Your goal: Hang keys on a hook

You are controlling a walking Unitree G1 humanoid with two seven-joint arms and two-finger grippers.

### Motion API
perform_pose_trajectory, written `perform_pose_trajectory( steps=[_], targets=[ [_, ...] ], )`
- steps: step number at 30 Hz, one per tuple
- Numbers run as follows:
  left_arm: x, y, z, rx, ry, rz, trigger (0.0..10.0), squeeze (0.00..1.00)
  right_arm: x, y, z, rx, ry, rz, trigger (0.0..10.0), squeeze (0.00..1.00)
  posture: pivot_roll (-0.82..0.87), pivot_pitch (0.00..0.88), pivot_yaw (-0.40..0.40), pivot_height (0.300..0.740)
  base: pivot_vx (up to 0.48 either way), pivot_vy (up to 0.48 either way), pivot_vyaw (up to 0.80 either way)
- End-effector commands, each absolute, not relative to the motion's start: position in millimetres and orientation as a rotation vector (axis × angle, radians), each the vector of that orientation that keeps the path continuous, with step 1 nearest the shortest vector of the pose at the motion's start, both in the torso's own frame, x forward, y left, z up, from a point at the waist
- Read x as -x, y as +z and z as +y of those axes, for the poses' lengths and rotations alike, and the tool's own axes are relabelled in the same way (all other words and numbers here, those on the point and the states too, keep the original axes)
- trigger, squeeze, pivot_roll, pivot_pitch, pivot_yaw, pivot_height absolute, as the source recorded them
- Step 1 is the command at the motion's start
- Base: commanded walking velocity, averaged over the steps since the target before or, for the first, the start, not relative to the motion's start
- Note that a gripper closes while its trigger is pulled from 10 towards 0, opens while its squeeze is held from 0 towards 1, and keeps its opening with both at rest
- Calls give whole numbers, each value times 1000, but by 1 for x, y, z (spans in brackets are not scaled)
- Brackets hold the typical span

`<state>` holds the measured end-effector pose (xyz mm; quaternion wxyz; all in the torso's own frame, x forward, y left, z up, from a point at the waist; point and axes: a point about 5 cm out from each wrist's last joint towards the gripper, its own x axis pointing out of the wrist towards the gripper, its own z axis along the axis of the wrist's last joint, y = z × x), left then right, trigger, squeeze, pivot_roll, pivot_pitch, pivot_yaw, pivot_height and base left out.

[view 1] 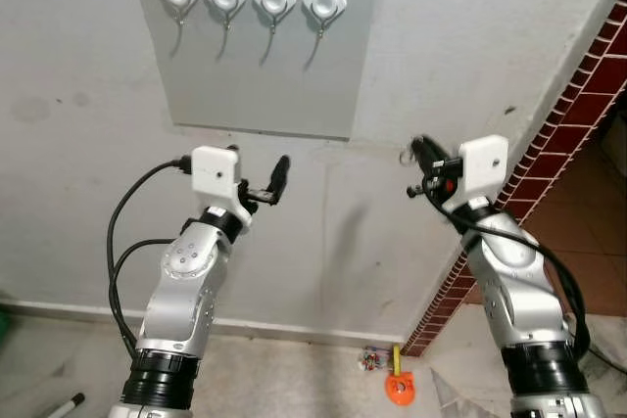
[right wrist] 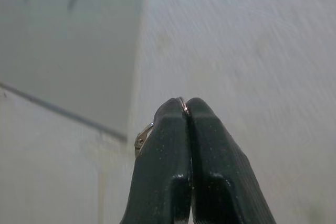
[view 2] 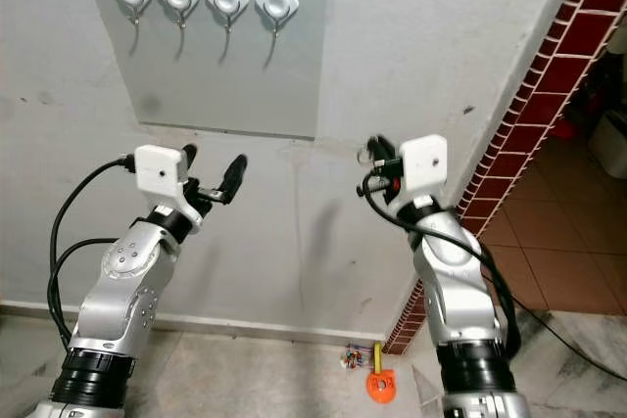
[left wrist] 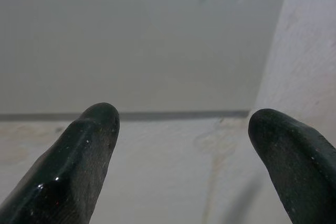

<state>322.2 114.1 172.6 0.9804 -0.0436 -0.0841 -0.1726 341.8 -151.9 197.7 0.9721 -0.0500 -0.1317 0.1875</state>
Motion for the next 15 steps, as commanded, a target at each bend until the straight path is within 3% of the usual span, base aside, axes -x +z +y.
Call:
perform_pose_trajectory(
  steps=[1,15],
  targets=[
    [-323,180,112,104,-354,-175,10000,0,-345,198,-147,92,423,-251,10000,0,-24,76,-34,740,0,0,0],
    [-318,192,103,37,-412,-225,10000,0,-349,216,-109,30,707,-282,10000,0,-16,86,-50,740,0,0,0]
  ],
)
